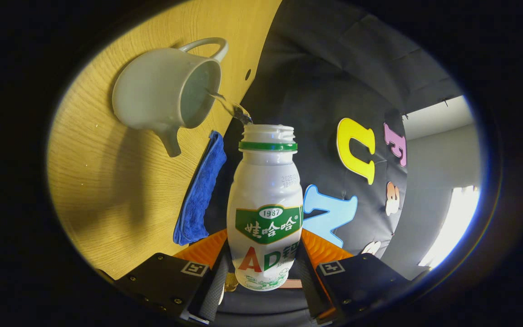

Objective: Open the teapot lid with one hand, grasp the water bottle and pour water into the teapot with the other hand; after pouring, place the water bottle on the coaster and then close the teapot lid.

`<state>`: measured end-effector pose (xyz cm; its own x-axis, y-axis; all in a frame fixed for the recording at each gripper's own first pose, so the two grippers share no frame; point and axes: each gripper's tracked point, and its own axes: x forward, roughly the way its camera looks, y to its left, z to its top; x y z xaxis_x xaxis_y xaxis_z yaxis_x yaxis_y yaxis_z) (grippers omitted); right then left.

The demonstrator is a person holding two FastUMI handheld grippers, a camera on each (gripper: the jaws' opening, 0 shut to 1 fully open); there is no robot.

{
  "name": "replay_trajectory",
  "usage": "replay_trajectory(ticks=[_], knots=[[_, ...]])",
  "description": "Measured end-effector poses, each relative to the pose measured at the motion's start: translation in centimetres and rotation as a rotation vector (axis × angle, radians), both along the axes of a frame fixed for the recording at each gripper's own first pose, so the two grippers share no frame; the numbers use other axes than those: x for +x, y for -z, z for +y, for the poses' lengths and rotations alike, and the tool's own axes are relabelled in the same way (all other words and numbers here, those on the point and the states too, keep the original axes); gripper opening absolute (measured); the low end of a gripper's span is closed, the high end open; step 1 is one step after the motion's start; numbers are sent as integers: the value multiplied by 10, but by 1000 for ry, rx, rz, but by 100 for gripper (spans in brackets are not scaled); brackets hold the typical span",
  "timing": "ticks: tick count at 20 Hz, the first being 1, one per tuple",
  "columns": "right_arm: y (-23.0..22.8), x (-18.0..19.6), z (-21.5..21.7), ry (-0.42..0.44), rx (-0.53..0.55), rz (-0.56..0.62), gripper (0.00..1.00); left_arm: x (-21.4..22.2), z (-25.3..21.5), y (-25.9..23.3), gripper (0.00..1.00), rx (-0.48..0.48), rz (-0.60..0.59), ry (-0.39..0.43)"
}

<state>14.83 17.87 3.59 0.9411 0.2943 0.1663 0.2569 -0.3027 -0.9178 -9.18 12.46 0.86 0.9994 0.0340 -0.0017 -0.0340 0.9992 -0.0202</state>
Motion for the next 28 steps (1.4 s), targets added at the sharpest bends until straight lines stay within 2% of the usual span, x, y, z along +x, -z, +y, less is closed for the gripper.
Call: replay_trajectory(ticks=[3, 4, 8, 9, 15, 16, 17, 18, 19, 23, 25, 28], knots=[[-2, 0, 0, -4, -23, -9, 73, 1, 1, 2, 12, 2, 5, -3], [-1, 1, 1, -6, -30, -9, 73, 1, 1, 2, 16, 2, 6, -3], [1, -2, 7, -18, -63, -20, 73, 1, 0, 2, 15, 7, 7, -3], [1, -3, 8, -21, -74, -23, 73, 1, 0, 3, 11, 9, 8, -3], [4, -3, 16, -42, -148, -45, 73, 2, 1, 4, 12, 16, 11, -2], [3, -2, 17, -45, -159, -48, 73, 2, 1, 5, 15, 16, 11, -2], [3, -2, 17, -47, -169, -53, 73, 2, 1, 6, 11, 16, 12, -1], [2, -3, 17, -48, -178, -57, 73, 2, 0, 4, 15, 15, 13, 0], [2, -3, 18, -50, -184, -60, 73, 2, 0, 5, 12, 17, 13, 0], [2, -6, 21, -59, -206, -70, 73, 2, 1, 6, 12, 23, 12, 2], [-1, -5, 22, -62, -231, -86, 73, 2, 1, 5, 16, 24, 11, 1], [-6, -4, 24, -68, -245, -104, 73, 3, 1, 7, 15, 23, 16, 3]])
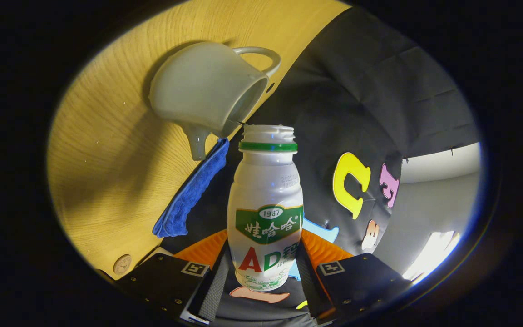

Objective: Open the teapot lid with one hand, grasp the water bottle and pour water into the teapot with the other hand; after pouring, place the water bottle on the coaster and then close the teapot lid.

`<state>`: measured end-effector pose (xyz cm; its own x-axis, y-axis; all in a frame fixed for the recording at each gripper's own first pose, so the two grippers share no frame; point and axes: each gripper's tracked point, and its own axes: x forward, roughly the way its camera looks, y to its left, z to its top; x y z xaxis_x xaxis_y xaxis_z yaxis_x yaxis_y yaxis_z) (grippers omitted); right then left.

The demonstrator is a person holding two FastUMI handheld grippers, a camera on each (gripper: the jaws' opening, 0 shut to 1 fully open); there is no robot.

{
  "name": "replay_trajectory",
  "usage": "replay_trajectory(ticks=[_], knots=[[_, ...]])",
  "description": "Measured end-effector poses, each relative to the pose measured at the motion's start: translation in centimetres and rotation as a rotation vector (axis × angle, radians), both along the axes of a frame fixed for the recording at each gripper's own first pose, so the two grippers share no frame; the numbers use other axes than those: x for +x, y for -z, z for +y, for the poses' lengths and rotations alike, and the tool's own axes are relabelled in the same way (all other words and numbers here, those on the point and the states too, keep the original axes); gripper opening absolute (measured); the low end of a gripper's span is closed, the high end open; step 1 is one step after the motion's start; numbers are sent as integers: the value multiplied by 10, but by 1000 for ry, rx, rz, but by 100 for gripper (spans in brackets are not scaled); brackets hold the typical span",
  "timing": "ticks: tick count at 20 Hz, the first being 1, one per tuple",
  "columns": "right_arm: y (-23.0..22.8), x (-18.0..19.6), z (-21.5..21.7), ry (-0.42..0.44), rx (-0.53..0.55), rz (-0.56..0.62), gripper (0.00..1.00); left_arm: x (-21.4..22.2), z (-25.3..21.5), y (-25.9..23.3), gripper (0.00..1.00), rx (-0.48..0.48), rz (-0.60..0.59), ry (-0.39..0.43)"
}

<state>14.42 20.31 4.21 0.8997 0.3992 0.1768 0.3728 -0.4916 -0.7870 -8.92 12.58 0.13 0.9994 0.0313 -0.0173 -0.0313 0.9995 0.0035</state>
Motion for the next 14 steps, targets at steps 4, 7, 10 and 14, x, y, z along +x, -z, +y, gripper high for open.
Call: replay_trajectory(ticks=[4, 7, 10, 14], knots=[[-12, -4, 5, -16, 14, -20, 73, 0, 0, -2, 16, 0, -6, -3], [4, -3, 7, -21, 20, 21, 73, 0, 0, 2, 12, 2, 3, -1], [11, -2, 4, -26, 37, 36, 73, 1, 1, 0, 12, 3, 4, -6], [14, 0, 1, -19, 125, 93, 73, 2, 0, 5, 16, -11, 15, -1]])
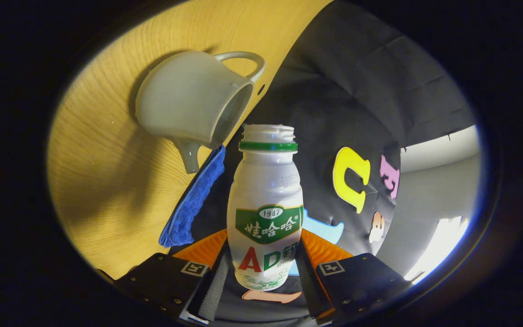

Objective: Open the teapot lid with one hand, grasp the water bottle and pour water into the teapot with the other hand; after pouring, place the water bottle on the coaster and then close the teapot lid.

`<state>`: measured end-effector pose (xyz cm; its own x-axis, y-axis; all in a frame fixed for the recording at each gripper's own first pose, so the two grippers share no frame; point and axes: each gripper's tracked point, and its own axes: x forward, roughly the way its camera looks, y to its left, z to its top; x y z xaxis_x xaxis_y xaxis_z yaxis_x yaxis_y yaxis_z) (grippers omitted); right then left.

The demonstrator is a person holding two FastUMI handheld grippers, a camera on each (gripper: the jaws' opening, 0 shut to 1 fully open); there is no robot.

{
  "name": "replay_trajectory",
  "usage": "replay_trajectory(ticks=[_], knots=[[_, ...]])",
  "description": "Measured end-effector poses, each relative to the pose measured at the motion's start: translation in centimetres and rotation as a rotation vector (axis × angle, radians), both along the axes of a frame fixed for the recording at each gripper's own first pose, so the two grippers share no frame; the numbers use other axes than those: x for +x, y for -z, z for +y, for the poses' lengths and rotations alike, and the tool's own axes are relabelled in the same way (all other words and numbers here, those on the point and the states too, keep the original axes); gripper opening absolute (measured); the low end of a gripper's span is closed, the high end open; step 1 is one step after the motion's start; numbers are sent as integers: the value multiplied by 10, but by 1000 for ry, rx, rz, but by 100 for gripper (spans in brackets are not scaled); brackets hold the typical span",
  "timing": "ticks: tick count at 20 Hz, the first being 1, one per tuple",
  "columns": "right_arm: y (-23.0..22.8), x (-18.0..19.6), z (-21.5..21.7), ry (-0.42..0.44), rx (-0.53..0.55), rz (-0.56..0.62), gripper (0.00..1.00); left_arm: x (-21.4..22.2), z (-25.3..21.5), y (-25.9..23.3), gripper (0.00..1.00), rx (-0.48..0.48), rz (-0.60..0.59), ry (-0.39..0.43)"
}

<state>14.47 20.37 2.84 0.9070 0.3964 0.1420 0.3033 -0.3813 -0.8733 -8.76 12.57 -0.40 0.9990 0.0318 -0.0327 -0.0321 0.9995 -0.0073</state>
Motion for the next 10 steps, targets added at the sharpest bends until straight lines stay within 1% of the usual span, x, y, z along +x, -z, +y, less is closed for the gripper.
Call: replay_trajectory(ticks=[1, 2, 3, 4, 5, 6, 7, 8, 9, 10], knots=[[5, 1, -2, 1, 24, 37, 73, 0, -1, 0, 12, -4, 1, 2], [8, 2, -4, -3, 64, 64, 73, 0, -2, -1, 16, -11, -4, 6], [12, 5, -7, 3, 104, 97, 73, 0, -4, -2, 16, -15, -9, 16], [16, 7, -10, 9, 146, 130, 73, 0, -7, -1, 12, -12, -9, 20], [19, 9, -12, 7, 193, 158, 73, 0, -9, -1, 16, -9, -12, 19], [20, 9, -15, 9, 242, 185, 73, 0, -10, -3, 16, -8, -16, 20], [21, 10, -17, 11, 294, 214, 73, 0, -10, -3, 12, -14, -20, 21], [22, 11, -19, 8, 351, 242, 73, -1, -10, -5, 12, -24, -26, 22], [22, 9, -21, -1, 409, 266, 73, -2, -9, -4, 16, -35, -26, 19], [20, 6, -23, -9, 468, 288, 73, -1, -7, -4, 16, -47, -27, 14]])
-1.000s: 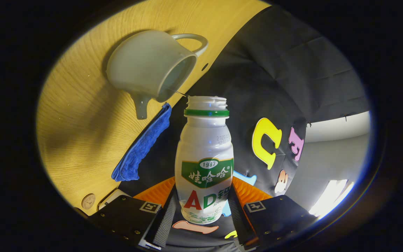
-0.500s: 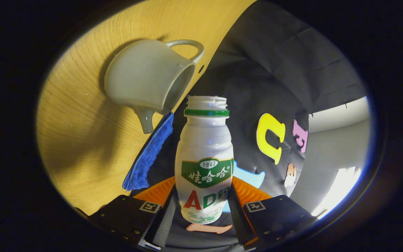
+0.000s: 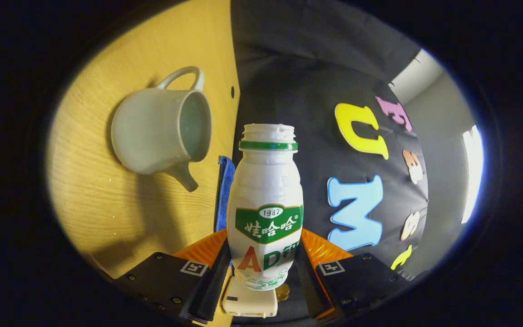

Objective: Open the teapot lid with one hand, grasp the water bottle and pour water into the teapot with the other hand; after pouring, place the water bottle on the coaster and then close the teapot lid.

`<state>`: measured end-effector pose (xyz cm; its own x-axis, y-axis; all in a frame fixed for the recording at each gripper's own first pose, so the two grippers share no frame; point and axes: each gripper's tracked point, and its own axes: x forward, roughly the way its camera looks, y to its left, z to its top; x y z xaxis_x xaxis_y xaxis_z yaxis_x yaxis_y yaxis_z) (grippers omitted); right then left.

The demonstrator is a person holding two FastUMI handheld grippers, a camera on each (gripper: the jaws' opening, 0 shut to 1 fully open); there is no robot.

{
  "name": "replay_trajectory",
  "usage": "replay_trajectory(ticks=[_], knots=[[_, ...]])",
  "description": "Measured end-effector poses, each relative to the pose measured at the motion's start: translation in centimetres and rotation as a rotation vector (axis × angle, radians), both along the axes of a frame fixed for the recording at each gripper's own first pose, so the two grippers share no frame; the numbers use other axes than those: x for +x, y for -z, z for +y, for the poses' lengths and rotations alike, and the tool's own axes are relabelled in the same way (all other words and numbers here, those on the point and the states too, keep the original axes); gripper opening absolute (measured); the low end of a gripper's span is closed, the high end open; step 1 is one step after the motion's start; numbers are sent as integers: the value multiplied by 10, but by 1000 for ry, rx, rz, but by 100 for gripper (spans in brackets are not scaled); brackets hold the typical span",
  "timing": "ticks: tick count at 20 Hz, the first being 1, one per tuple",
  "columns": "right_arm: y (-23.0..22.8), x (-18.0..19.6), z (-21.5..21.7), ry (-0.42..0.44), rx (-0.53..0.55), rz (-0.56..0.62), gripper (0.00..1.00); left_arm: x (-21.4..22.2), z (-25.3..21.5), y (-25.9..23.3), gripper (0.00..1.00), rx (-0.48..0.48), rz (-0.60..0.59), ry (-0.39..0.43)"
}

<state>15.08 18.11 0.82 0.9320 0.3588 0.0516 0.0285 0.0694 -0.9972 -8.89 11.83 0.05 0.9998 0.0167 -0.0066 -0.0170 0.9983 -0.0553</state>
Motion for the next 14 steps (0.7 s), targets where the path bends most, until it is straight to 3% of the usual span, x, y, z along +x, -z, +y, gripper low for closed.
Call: replay_trajectory(ticks=[5, 14], knots=[[-4, -11, -11, 2, 259, 113, 73, 7, -5, 8, 16, -18, 17, -1], [-18, -51, -78, 29, 860, 400, 74, 28, -7, -4, 12, -14, 1, -5]])
